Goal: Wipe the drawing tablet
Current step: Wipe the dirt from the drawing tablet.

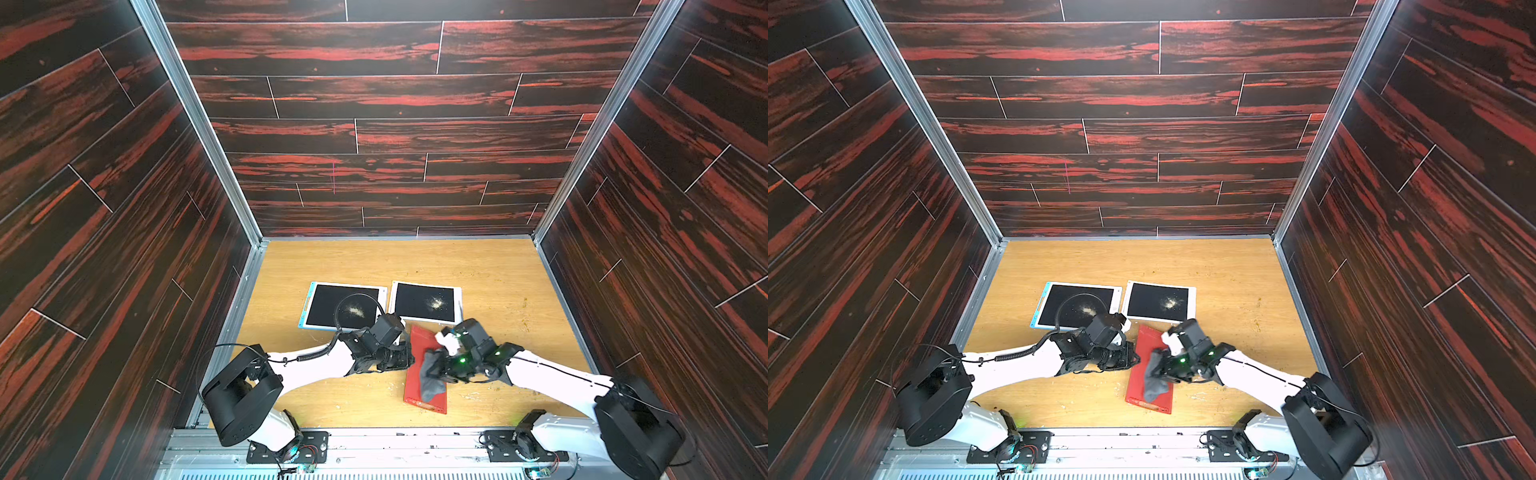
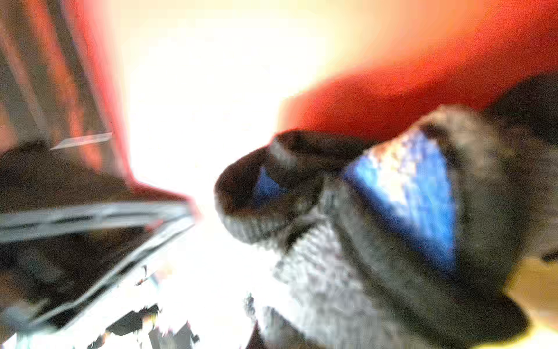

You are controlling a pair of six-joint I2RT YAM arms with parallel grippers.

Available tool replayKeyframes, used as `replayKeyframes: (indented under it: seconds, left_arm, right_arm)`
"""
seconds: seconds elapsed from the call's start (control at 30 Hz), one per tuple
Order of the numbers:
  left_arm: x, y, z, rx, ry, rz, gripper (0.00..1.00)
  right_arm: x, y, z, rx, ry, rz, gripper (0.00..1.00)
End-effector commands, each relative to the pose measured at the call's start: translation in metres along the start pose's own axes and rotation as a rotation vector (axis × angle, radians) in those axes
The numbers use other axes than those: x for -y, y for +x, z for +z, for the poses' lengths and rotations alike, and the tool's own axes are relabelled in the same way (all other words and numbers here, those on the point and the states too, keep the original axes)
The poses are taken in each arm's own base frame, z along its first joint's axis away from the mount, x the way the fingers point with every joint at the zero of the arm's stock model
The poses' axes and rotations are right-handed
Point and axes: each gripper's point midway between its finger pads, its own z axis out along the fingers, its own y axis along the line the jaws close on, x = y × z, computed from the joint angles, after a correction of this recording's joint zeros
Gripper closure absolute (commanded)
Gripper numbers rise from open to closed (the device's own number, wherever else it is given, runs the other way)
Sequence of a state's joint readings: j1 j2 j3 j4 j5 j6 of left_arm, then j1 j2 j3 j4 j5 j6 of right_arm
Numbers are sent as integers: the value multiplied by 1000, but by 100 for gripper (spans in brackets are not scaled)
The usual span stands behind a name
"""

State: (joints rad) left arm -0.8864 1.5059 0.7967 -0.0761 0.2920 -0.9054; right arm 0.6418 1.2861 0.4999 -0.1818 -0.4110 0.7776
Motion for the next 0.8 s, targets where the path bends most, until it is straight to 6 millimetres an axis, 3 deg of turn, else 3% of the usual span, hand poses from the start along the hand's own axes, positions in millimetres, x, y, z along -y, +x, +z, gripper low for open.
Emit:
replayKeyframes:
  seconds: [0.0, 0.13, 0.23, 0.3, 0.43, 0.5, 0.6, 0.7, 0.77]
  left_arm:
    - [8, -1, -3, 16, 15, 41, 100]
    - [7, 0, -2, 14, 22, 37, 100]
    - [8, 0, -1, 12, 23, 37, 100]
    - [8, 0, 0, 8, 22, 36, 100]
    - [7, 0, -1, 11, 19, 36, 100]
    - [6, 0, -2, 12, 14, 36, 100]
    - [6, 0, -2, 12, 12, 37, 100]
    - [5, 0, -2, 11, 7, 38, 100]
    - [5, 0, -2, 13, 7, 39, 100]
  right_arm:
    - [73, 4, 8, 19, 266, 36, 100]
    - [58, -12, 8, 62, 231, 14, 100]
    - [36, -47, 0, 135, 249, -43, 100]
    - [7, -70, -6, 162, 211, -80, 100]
    - [-66, -97, -17, 177, 31, -147, 100]
    - [-88, -109, -25, 195, -9, -168, 100]
    - [-86, -116, -25, 206, 31, -180, 100]
    - [-50, -113, -17, 205, 147, -156, 100]
    - [-15, -104, -14, 202, 247, -133, 100]
